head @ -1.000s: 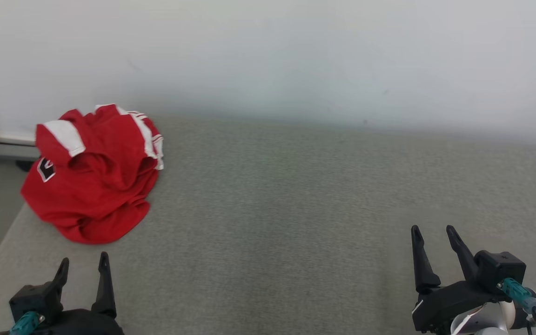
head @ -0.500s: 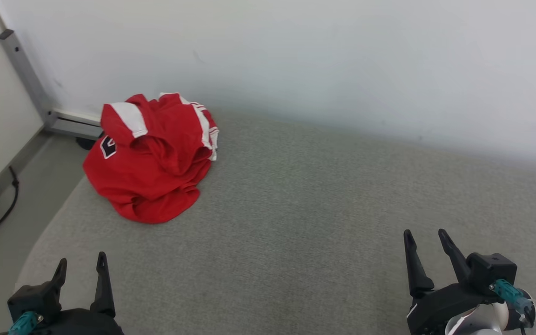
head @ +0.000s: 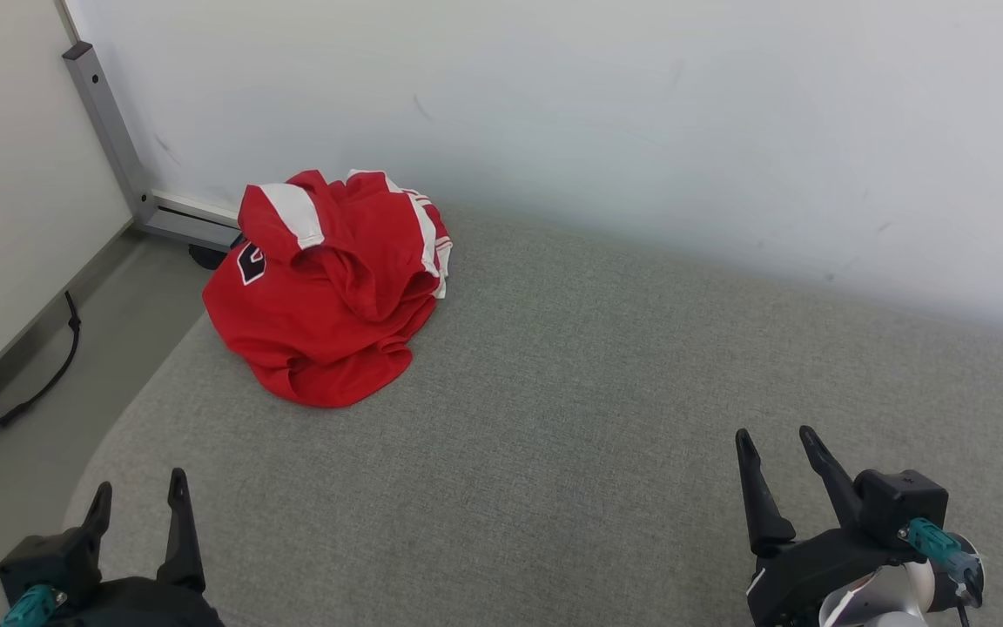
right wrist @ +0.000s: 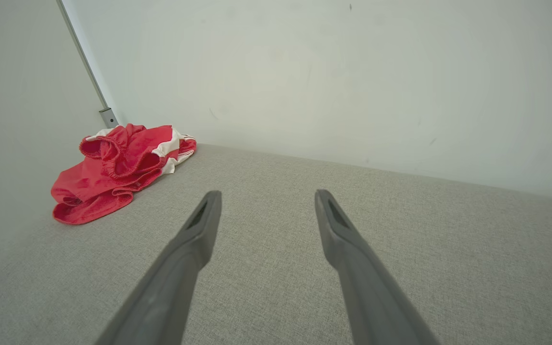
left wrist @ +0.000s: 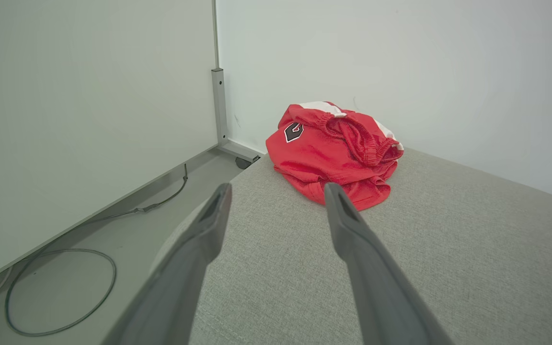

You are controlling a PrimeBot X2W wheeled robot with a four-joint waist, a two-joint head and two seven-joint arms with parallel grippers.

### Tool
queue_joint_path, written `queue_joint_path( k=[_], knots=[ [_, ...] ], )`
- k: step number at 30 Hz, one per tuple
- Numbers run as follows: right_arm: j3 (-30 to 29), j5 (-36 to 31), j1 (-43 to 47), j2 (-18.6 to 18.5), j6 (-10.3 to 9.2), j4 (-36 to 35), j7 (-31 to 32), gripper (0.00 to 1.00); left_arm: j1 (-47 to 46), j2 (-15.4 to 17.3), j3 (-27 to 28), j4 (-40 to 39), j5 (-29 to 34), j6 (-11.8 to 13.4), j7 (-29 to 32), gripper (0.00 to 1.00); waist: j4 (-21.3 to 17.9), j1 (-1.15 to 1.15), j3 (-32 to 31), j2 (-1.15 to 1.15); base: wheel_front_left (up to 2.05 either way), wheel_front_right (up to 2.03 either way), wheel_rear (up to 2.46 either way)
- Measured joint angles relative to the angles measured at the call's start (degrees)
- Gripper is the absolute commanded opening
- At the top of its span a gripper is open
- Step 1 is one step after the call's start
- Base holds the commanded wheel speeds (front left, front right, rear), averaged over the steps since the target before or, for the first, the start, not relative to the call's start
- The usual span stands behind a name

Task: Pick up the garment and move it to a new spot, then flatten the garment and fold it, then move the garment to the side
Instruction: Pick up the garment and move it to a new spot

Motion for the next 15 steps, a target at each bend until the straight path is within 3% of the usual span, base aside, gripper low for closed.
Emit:
queue_joint_path(
  k=[9,15],
  knots=[
    [0.59,-0.01,-0.06,0.07,0.09,0.14,0.42,1.00,-0.26,-0.58,0.25,0.05,-1.26,-0.16,0.76,1.00,0.01,0.00,0.24,0.00,0.00,0.00,0.00],
    [1.11,-0.03,-1.33,0.33,0.25,0.21,0.49,1.00,-3.41,-0.46,0.20,2.41,-3.19,-1.80,1.43,1.00,-1.21,0.00,0.85,0.00,0.00,0.00,0.00]
  ],
)
